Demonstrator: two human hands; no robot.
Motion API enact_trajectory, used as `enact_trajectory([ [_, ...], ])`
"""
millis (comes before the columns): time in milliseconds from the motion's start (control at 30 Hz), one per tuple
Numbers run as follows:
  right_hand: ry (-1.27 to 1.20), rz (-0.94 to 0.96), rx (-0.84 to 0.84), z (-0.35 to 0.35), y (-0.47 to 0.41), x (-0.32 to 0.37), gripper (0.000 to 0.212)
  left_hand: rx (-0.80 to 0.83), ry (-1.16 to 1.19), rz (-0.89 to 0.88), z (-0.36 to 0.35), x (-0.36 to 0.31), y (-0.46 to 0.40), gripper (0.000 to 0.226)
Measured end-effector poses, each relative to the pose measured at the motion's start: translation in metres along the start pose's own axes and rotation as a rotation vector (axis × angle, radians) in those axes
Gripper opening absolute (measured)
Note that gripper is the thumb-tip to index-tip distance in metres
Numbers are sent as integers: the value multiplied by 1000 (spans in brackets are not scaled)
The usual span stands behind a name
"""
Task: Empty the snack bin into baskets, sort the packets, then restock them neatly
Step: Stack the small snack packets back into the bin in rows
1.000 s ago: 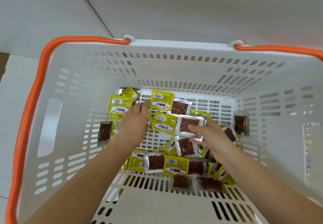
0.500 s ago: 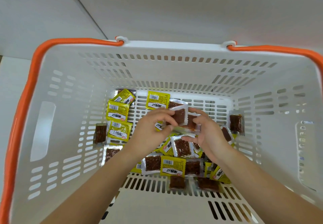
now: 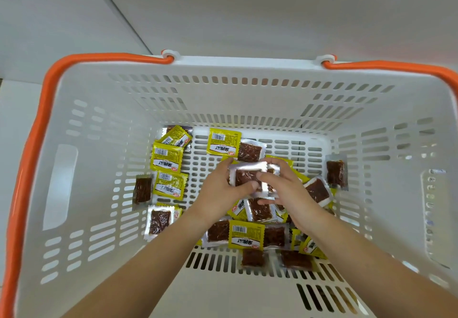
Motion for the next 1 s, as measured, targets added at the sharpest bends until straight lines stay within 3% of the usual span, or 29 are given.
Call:
enact_trajectory([
  [167, -67, -23, -63, 3, 0, -6, 35, 139, -67, 21, -15, -3, 1, 75],
  [233, -76, -13, -177, 12, -3, -6, 34, 41, -116, -14, -2, -6, -9, 69],
  [333, -104, -11, -286, 24, -7, -5, 36, -190, -502, -174, 19, -6, -25, 63],
  [467, 3, 7, -288, 23, -8, -8, 49, -158, -878, -212, 14, 7, -34, 66],
  [533, 20, 12, -276, 22, -7, -10, 51, -163, -827, -202, 14, 11, -35, 54],
  [633, -25, 14, -271, 22, -7, -9, 48, -170, -573, -143, 25, 10, -36, 28],
  [733, -64, 13, -255, 22, -7, -6, 47, -287, -422, -151, 45, -4, -46, 21],
  [833, -67, 7, -253, 21, -5, -7, 47, -371, -439, -157, 57, -21, -59, 24],
  [1000, -20, 8, -230, 20, -4, -8, 43, -348, -532, -138, 45, -26, -71, 20],
])
Point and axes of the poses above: each hand's wrist, its own y-axis away from the middle knuckle, its own z-axis out of the back of the hand, x = y × z, the point moved 4 cm from there along -y, towards the middle knuckle, and after that the axes turned 6 degrees about z, right-handed, at the moved point
